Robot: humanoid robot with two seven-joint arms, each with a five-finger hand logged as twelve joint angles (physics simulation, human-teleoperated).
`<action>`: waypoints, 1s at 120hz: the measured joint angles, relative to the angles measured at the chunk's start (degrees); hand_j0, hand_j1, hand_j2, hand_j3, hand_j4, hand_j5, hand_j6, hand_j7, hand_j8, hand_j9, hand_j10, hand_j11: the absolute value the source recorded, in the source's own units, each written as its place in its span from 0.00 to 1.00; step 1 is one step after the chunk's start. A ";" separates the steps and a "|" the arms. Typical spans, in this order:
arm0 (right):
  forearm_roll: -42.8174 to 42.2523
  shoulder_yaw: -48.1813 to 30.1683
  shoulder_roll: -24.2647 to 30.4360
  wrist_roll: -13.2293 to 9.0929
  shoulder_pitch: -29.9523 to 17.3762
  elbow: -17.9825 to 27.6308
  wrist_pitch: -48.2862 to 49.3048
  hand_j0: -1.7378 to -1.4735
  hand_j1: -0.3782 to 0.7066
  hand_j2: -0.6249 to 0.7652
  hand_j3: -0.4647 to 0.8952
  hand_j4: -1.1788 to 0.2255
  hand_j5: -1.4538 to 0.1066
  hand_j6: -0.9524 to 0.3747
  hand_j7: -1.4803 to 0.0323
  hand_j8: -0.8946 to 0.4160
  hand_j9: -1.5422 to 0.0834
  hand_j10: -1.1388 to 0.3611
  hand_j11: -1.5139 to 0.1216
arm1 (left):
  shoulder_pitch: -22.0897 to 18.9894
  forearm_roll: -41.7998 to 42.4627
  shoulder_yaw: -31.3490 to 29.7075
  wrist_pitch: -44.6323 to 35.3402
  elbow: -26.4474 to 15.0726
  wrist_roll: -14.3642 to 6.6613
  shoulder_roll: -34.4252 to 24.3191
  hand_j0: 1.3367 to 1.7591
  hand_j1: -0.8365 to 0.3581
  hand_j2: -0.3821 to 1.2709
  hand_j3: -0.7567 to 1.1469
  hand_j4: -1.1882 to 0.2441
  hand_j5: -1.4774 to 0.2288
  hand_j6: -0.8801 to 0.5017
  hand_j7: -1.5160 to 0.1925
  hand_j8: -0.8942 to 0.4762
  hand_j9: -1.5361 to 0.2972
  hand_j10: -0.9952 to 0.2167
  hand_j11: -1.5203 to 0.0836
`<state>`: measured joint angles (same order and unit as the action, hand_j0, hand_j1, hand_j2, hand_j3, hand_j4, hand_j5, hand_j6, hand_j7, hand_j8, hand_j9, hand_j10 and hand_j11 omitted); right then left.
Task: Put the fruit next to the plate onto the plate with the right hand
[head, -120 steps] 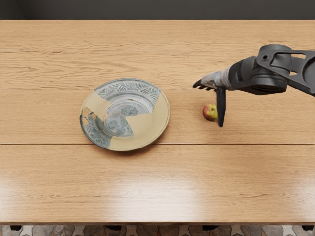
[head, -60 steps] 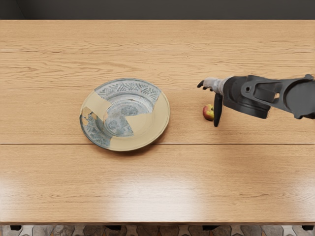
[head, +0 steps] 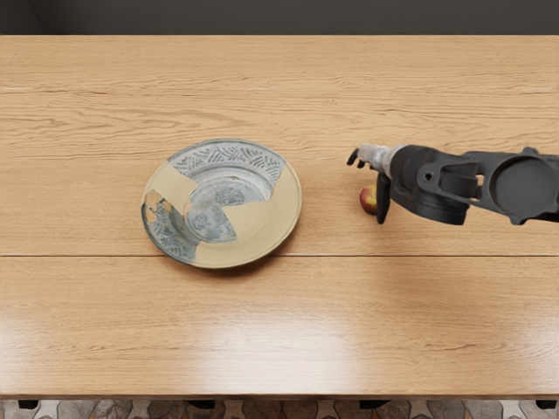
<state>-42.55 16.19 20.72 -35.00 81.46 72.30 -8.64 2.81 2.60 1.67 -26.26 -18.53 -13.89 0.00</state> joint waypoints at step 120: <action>-1.55 5.25 -4.85 0.00 -0.59 -1.31 -7.81 0.30 0.44 0.40 0.34 0.57 0.62 0.43 0.66 0.40 0.65 0.51 0.63 | 0.00 0.01 0.00 0.02 0.00 0.00 0.00 0.76 0.99 0.23 0.40 0.83 0.87 0.64 0.89 0.65 0.84 0.82 0.95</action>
<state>-44.10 21.44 15.87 -35.00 80.87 71.00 -16.45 2.81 2.61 1.67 -26.24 -18.53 -13.89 0.00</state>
